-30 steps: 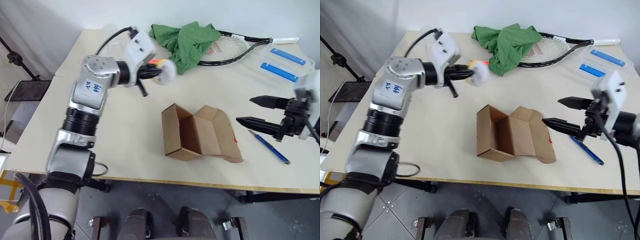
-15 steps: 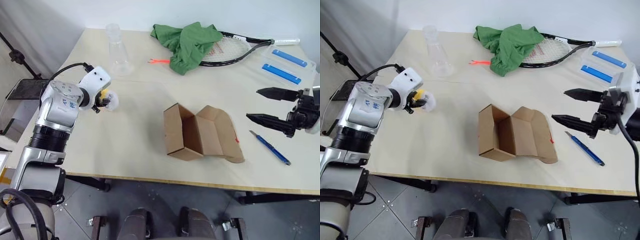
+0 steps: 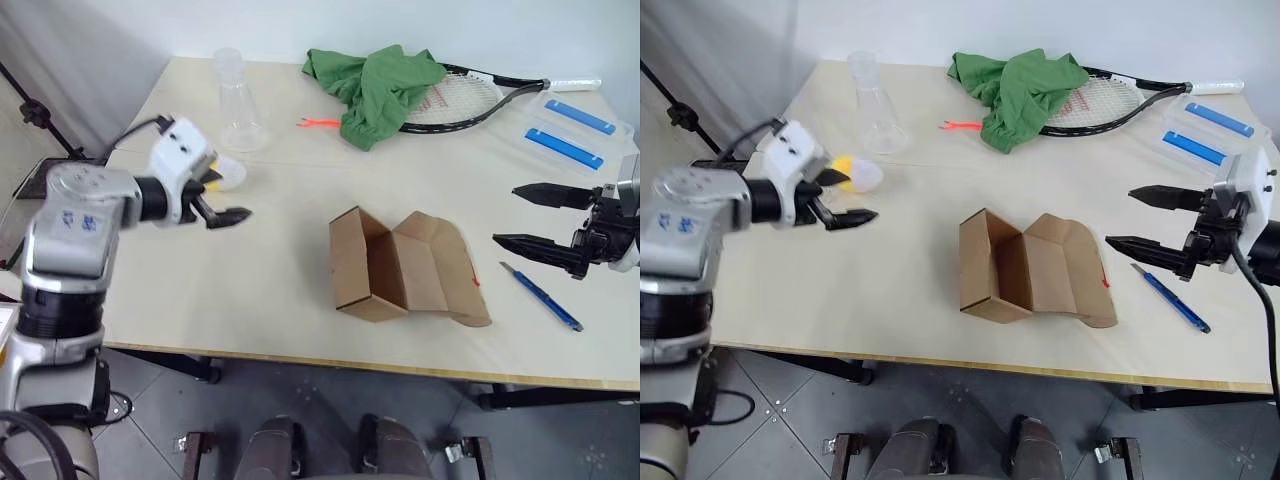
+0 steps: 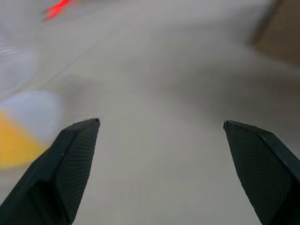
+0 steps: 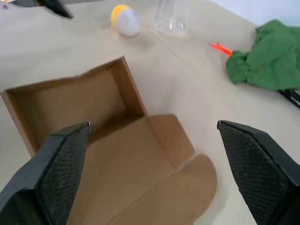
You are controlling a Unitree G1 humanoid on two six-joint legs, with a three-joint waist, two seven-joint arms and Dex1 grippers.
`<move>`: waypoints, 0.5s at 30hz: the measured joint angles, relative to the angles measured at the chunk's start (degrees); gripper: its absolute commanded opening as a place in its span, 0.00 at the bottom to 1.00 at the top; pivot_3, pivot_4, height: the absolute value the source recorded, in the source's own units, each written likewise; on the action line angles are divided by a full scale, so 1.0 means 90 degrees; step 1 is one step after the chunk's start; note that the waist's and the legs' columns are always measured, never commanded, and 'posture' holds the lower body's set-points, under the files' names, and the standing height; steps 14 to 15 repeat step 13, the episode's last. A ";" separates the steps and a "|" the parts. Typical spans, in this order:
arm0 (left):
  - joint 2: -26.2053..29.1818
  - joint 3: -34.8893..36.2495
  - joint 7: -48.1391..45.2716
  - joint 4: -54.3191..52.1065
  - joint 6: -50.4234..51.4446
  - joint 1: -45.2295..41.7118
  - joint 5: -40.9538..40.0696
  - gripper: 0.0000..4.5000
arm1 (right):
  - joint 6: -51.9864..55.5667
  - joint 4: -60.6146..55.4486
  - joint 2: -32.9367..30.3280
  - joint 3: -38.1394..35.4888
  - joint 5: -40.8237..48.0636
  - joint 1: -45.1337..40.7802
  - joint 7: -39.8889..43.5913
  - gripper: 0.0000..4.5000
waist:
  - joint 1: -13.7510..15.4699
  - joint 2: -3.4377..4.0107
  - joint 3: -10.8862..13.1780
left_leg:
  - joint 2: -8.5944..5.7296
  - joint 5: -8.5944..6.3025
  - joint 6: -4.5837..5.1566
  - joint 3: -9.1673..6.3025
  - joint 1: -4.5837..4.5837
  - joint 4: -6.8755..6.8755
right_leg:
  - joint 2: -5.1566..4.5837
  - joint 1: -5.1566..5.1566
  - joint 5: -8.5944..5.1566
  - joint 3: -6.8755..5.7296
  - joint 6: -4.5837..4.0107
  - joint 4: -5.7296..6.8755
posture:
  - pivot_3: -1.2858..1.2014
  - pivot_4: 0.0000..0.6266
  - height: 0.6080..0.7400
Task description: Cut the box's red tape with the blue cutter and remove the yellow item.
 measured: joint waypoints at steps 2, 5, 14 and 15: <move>-0.0299 0.0166 -0.0018 -0.0233 -0.0255 0.0598 -0.0373 0.99 | -0.0057 0.0078 -0.0130 -0.0096 -0.0136 0.0245 0.0100 1.00 | 0.0001 -0.0001 0.0000 | 0.0001 0.0000 0.0000 0.0000 -0.0002 0.0001 | 0.0000 0.0001 0.0000 0.0000 0.0000 -0.0002 | 0.52 0.24 1.00; -0.0674 0.0720 -0.0041 -0.0595 -0.0838 0.1347 -0.0953 0.99 | -0.0184 0.0308 -0.0214 -0.0122 -0.0344 0.0606 0.0255 1.00 | -0.0012 -0.0002 0.0001 | 0.0003 0.0000 0.0000 0.0006 0.0003 0.0003 | 0.0000 0.0004 0.0000 0.0003 0.0000 -0.0003 | 0.52 0.24 1.00; -0.0423 0.1198 -0.0707 -0.0287 -0.2348 0.3194 -0.1328 0.99 | -0.0871 0.1311 -0.0224 -0.0326 -0.0717 0.1346 0.0647 1.00 | -0.0025 0.0007 -0.0002 | 0.0007 0.0000 0.0000 0.0022 0.0097 -0.0020 | 0.0002 0.0092 -0.0001 0.0014 -0.0001 -0.0032 | 0.52 0.24 1.00; -0.0423 0.1198 -0.0707 -0.0287 -0.2348 0.3194 -0.1328 0.99 | -0.0871 0.1311 -0.0224 -0.0326 -0.0717 0.1346 0.0647 1.00 | -0.0025 0.0007 -0.0002 | 0.0007 0.0000 0.0000 0.0022 0.0097 -0.0020 | 0.0002 0.0092 -0.0001 0.0014 -0.0001 -0.0032 | 0.52 0.24 1.00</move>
